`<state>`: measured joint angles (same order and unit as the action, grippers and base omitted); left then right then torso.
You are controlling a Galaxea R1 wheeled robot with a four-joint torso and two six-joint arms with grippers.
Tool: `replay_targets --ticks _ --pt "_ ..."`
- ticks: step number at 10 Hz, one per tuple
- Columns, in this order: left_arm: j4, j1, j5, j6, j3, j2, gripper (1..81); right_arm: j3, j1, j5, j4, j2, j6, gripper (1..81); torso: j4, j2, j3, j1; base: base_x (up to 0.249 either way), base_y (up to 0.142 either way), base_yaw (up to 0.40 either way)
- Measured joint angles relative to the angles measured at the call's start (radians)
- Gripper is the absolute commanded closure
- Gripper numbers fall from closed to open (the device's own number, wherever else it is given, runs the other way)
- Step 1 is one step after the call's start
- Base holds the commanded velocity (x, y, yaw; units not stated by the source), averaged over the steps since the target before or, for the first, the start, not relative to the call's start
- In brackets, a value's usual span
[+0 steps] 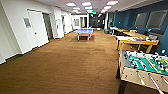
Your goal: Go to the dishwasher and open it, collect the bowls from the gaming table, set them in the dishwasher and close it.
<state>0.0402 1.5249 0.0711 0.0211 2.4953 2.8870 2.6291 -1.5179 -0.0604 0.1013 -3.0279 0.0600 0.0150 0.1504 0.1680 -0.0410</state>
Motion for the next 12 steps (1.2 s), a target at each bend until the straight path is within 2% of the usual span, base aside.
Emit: replay_targets --ticks 12 --pt "0.000 0.007 -0.001 0.000 0.015 0.013 1.0 0.005 -0.028 0.000 -0.002 -0.005 0.006 1.0 0.000 0.000 0.000 0.001 0.126 0.000 0.000"
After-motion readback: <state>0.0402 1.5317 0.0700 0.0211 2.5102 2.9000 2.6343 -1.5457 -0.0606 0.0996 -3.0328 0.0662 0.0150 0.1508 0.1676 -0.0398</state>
